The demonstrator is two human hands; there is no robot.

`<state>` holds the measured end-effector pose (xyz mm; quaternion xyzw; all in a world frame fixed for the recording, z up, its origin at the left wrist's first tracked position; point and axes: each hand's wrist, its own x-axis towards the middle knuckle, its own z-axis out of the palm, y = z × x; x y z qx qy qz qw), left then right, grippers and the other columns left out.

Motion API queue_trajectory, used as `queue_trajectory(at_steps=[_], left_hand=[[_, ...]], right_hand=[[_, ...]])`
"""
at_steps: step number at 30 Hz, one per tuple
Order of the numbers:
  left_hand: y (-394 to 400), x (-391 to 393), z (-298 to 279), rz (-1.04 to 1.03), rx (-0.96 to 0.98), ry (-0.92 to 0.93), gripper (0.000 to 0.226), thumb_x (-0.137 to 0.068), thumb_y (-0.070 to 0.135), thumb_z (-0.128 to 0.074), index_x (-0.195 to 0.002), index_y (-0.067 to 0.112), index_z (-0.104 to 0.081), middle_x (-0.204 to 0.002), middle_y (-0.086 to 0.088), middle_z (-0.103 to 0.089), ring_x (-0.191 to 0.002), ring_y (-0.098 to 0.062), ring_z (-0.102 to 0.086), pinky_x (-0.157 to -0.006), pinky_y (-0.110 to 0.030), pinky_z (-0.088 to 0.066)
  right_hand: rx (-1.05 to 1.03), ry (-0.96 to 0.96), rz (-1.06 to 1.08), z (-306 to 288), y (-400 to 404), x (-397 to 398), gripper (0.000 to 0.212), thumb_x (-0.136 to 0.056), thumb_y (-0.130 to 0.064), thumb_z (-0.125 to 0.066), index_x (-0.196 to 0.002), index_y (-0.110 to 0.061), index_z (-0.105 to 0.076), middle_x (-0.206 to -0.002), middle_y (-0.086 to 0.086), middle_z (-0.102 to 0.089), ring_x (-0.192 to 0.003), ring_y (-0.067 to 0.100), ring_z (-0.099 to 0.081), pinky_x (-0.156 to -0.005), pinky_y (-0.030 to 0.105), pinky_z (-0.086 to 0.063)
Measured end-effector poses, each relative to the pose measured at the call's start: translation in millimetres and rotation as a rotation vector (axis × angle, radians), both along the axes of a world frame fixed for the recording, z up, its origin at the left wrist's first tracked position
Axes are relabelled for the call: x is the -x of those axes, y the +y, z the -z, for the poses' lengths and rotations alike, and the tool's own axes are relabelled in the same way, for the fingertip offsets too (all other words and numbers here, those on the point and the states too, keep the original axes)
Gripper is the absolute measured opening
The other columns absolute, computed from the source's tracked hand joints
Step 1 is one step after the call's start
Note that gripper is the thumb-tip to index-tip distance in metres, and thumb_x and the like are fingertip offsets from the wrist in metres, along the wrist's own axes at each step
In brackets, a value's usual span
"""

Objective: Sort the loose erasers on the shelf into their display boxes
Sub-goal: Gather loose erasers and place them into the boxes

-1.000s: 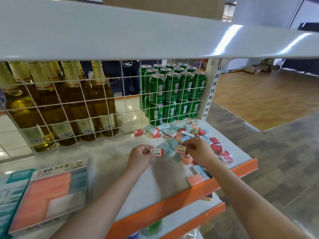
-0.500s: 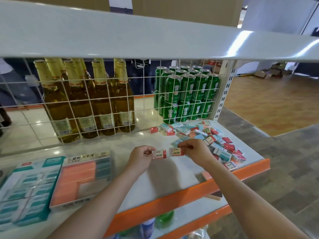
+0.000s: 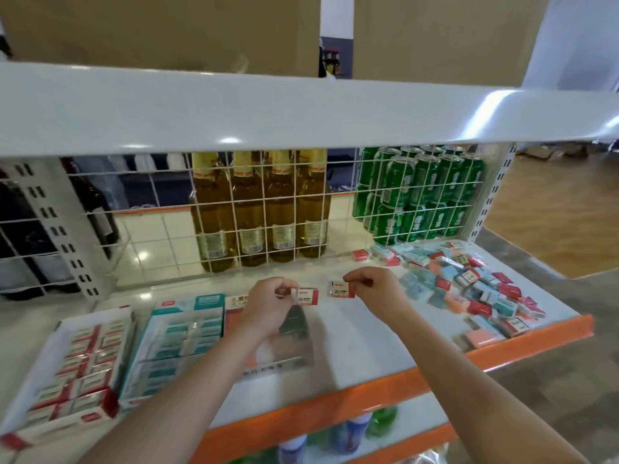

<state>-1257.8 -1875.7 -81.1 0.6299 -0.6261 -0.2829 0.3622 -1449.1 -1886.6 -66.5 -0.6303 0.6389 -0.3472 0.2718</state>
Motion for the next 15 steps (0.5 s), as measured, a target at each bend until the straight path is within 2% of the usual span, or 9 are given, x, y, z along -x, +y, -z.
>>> queue_trajectory(at_steps=[2, 6, 9, 12, 15], left_hand=[[7, -25, -2, -0.011, 0.005, 0.001, 0.020, -0.090, 0.009, -0.058, -0.107, 0.015, -0.066, -0.112, 0.001, -0.063, -0.095, -0.007, -0.052, -0.080, -0.017, -0.040], [21, -73, -3, -0.091, 0.009, 0.008, 0.018, -0.089, 0.011, -0.059, -0.105, 0.015, -0.066, -0.108, 0.000, -0.064, -0.093, -0.007, -0.053, -0.082, -0.020, -0.040], [33, -109, -4, -0.156, 0.002, 0.038, 0.018, -0.088, 0.009, -0.060, -0.102, 0.016, -0.067, -0.101, 0.003, -0.064, -0.090, -0.009, -0.055, -0.081, -0.020, -0.043], [44, -145, -4, -0.197, -0.003, 0.046, 0.018, -0.088, 0.009, -0.059, -0.101, 0.018, -0.067, -0.098, 0.006, -0.063, -0.091, -0.008, -0.057, -0.086, -0.022, -0.045], [55, -179, -2, -0.241, 0.004, 0.062, 0.018, -0.088, 0.008, -0.059, -0.093, 0.023, -0.067, -0.095, 0.008, -0.063, -0.085, -0.004, -0.056, -0.072, -0.012, -0.041]], right_hand=[[-0.008, 0.003, -0.013, -1, 4, -25, 0.023, -0.090, -0.003, -0.052, -0.104, -0.010, -0.070, -0.094, -0.001, -0.062, -0.087, 0.011, -0.056, -0.077, 0.017, -0.043], [0.000, -0.022, -0.053, 1, 9, -75, 0.021, -0.090, -0.003, -0.054, -0.102, -0.009, -0.070, -0.096, 0.001, -0.065, -0.093, 0.015, -0.060, -0.086, 0.024, -0.049], [-0.020, -0.040, -0.110, 3, 12, -112, 0.022, -0.089, -0.002, -0.054, -0.101, -0.011, -0.069, -0.088, -0.005, -0.062, -0.078, 0.006, -0.058, -0.076, 0.016, -0.048], [-0.030, -0.090, -0.183, 5, 17, -145, 0.021, -0.087, -0.001, -0.055, -0.096, -0.015, -0.068, -0.078, -0.006, -0.063, -0.078, 0.012, -0.061, -0.074, 0.023, -0.052], [-0.063, -0.082, -0.234, 6, 24, -177, 0.019, -0.090, -0.006, -0.054, -0.099, -0.018, -0.066, -0.087, -0.005, -0.065, -0.079, 0.006, -0.061, -0.059, 0.009, -0.043]])
